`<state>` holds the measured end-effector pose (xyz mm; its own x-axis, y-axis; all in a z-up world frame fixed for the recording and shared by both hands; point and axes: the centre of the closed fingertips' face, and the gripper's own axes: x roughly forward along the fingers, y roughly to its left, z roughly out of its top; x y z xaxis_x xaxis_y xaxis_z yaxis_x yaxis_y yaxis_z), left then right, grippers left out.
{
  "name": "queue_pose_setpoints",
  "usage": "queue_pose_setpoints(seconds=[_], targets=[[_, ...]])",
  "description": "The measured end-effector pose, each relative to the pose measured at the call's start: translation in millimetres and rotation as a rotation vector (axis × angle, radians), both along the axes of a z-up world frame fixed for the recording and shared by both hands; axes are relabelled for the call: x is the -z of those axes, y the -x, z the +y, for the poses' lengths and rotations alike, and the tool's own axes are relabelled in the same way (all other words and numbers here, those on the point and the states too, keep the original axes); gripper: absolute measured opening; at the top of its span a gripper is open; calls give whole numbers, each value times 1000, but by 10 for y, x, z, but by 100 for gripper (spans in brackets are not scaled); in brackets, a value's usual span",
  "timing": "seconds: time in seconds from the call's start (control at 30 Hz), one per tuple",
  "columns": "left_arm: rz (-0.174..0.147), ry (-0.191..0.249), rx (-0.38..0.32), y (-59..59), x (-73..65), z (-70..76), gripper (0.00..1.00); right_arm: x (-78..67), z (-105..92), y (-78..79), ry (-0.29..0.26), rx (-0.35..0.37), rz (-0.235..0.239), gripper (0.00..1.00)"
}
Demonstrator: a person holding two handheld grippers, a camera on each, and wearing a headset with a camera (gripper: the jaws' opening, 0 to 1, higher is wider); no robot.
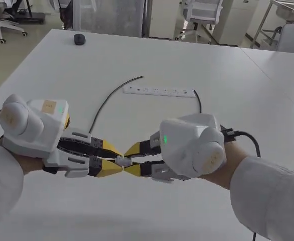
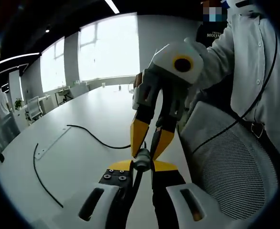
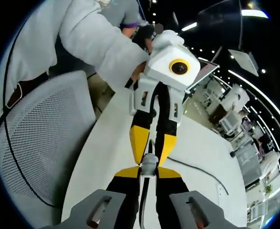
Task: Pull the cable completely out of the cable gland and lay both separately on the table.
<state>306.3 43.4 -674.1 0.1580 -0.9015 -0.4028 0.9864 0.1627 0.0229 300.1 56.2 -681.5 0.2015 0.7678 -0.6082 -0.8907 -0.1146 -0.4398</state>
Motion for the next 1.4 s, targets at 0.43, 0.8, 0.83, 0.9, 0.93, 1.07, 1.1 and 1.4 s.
queue_pose_setpoints(seconds=[0.43, 0.8, 0.83, 0.9, 0.93, 1.07, 1.1, 1.4], targets=[[-7, -15, 10, 31, 34, -24, 14, 38, -10, 10, 22, -11, 49, 8], [-33, -16, 20, 29, 0, -23, 14, 60, -40, 44, 40, 2, 182, 19], [-35, -19, 22, 32, 3, -19, 14, 56, -48, 47, 41, 1, 198, 19], [-43, -27, 26, 44, 15, -14, 14, 34, -61, 55, 33, 13, 258, 19], [-46, -30, 29, 51, 20, -14, 14, 34, -69, 63, 31, 25, 296, 20], [-65, -41, 45, 84, 20, -26, 14, 28, -103, 30, 40, 30, 364, 19], [-72, -46, 52, 90, 20, -30, 14, 23, -105, 30, 39, 30, 375, 18], [-95, -58, 90, 148, 16, -77, 14, 11, -127, 109, 43, 37, 578, 17]])
